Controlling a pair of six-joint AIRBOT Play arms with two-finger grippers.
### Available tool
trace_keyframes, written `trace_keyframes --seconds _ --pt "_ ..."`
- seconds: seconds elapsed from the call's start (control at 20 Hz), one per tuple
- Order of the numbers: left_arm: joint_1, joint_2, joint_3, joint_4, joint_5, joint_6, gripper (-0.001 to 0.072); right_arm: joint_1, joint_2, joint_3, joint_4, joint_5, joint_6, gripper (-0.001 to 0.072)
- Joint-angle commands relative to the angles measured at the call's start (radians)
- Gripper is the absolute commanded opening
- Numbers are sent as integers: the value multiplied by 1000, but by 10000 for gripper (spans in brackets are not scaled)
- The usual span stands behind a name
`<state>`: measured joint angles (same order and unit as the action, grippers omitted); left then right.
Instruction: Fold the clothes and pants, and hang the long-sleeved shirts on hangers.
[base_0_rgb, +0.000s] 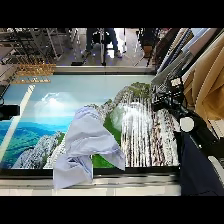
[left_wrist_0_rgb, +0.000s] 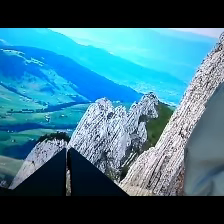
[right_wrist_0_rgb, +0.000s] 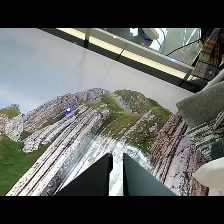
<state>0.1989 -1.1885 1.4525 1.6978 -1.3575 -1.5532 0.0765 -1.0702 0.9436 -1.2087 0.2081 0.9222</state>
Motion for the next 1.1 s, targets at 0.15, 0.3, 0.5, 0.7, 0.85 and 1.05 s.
trace_keyframes --seconds 0.15,0.3,0.5,0.7,0.85,1.05 --pt "1 1 0 0 0 0 6 1 0 0 0 0 0 113" --pt "1 1 0 0 0 0 6 1 0 0 0 0 0 113" --pt "1 1 0 0 0 0 6 1 0 0 0 0 0 113" --pt "1 1 0 0 0 0 6 1 0 0 0 0 0 113" --pt "-1 -6 0 -17 71 -4 6 4 0 0 48 -18 8 113" --pt "-1 -31 -1 -54 39 -19 7 11 34 0 234 136 145 113"
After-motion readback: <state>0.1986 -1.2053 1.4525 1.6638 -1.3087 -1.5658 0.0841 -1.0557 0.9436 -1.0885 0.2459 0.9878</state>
